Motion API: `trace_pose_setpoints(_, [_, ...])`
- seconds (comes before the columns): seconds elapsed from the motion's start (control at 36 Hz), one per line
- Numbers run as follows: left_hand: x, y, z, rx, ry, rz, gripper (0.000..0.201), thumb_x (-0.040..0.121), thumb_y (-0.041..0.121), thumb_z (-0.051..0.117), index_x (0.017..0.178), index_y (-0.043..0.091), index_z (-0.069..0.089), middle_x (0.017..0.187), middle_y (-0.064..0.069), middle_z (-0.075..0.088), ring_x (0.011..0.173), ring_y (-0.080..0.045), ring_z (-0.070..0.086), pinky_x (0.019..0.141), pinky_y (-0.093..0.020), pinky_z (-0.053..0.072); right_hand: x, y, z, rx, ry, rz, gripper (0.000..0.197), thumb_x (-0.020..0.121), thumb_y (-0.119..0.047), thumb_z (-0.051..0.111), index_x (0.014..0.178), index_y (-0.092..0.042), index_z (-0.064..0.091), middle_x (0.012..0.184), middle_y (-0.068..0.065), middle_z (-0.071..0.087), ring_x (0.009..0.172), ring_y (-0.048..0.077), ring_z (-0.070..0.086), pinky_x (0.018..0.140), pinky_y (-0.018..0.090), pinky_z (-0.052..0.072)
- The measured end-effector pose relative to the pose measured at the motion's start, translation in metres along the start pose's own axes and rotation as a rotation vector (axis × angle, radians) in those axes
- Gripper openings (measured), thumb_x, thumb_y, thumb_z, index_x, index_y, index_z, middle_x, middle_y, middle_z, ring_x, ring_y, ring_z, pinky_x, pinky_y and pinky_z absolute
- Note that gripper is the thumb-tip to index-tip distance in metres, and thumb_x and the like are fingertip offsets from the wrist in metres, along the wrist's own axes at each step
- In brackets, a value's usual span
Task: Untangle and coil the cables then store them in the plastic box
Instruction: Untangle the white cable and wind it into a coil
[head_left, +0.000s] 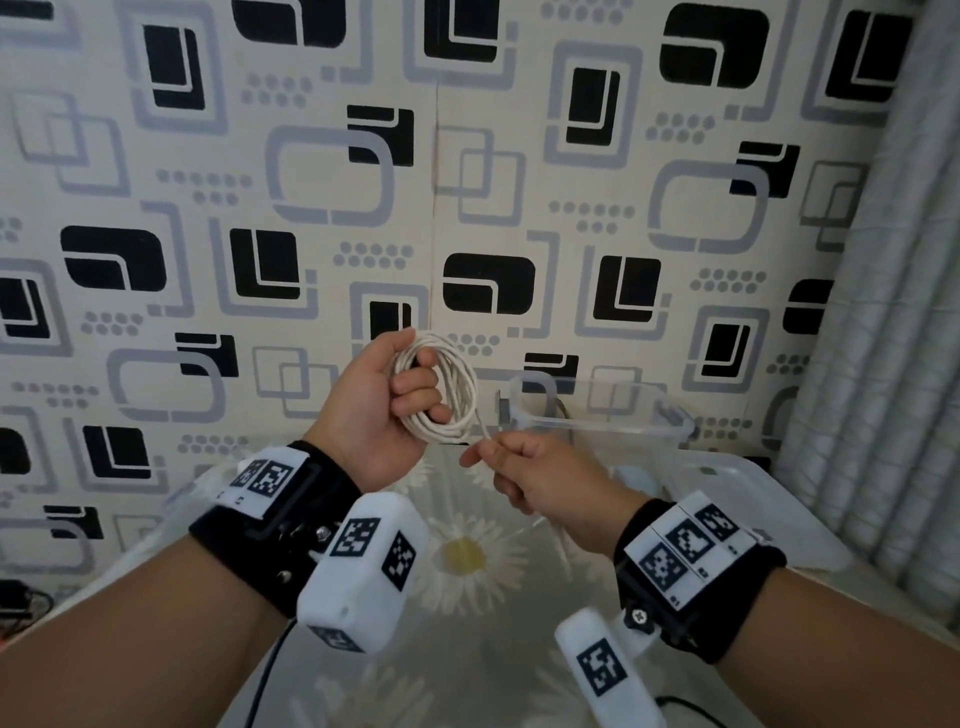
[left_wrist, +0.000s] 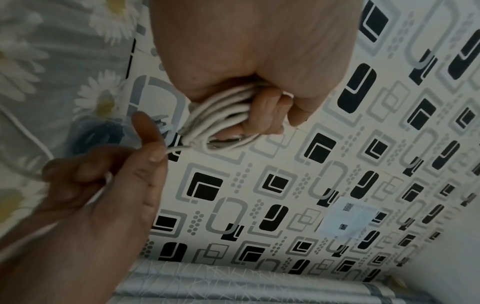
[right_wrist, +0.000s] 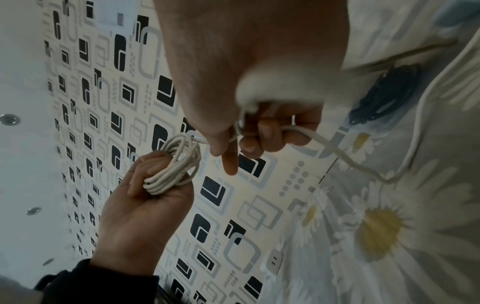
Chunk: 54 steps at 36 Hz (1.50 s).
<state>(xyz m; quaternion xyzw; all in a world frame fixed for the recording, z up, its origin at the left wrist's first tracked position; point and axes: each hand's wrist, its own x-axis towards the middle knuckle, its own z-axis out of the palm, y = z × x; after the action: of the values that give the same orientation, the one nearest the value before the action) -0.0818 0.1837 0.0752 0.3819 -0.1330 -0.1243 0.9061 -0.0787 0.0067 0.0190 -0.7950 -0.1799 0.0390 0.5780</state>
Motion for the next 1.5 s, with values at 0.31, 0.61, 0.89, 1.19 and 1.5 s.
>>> trace_pose_setpoints(0.31, [0.004, 0.002, 0.000, -0.169, 0.010, 0.225, 0.009, 0.083, 0.019, 0.053, 0.080, 0.014, 0.046, 0.067, 0.005, 0.040, 0.056, -0.010, 0.041, 0.074, -0.024, 0.038, -0.005, 0.009, 0.018, 0.135, -0.066, -0.029, 0.039, 0.074, -0.028, 0.061, 0.111, -0.020, 0.055, 0.075, 0.000, 0.050, 0.066, 0.013, 0.047, 0.072, 0.035, 0.034])
trace_pose_setpoints(0.61, [0.004, -0.013, 0.004, 0.303, 0.119, 0.499, 0.017, 0.104, 0.014, 0.036, 0.103, 0.010, 0.053, 0.073, 0.002, 0.055, 0.070, -0.013, 0.054, 0.072, -0.025, 0.041, -0.014, -0.007, 0.011, 0.533, -0.196, 0.048, 0.059, 0.097, -0.045, 0.034, 0.129, 0.002, 0.052, 0.085, 0.011, 0.061, 0.064, 0.018, 0.048, 0.061, 0.027, 0.039])
trace_pose_setpoints(0.89, [-0.004, -0.031, 0.002, 0.911, 0.131, 0.685, 0.014, 0.103, 0.021, 0.040, 0.114, 0.016, 0.045, 0.080, 0.010, 0.070, 0.090, -0.008, 0.064, 0.083, -0.026, 0.045, -0.014, -0.012, 0.004, 0.649, -0.284, 0.128, 0.047, 0.094, -0.042, 0.033, 0.108, -0.010, 0.064, 0.076, 0.009, 0.053, 0.050, 0.013, 0.031, 0.049, 0.023, 0.033])
trace_pose_setpoints(1.19, [-0.003, -0.037, 0.006, 1.107, 0.144, 0.893, 0.013, 0.100, 0.013, 0.044, 0.113, 0.009, 0.042, 0.083, 0.007, 0.067, 0.084, 0.001, 0.063, 0.076, -0.009, 0.042, -0.014, -0.013, 0.014, 0.400, 0.031, 0.003, 0.009, 0.092, -0.010, 0.061, 0.084, -0.012, 0.057, 0.057, 0.002, 0.053, 0.041, 0.008, 0.028, 0.043, 0.021, 0.020])
trace_pose_setpoints(1.5, [0.000, -0.036, -0.001, 1.570, 0.195, 0.872, 0.017, 0.098, 0.023, 0.046, 0.102, 0.016, 0.031, 0.089, -0.005, 0.058, 0.073, -0.021, 0.066, 0.060, -0.043, 0.054, -0.014, -0.022, 0.006, -0.051, 0.266, -0.177, 0.023, 0.095, -0.022, 0.059, 0.073, -0.026, 0.066, 0.064, -0.006, 0.059, 0.052, 0.005, 0.046, 0.055, 0.021, 0.042])
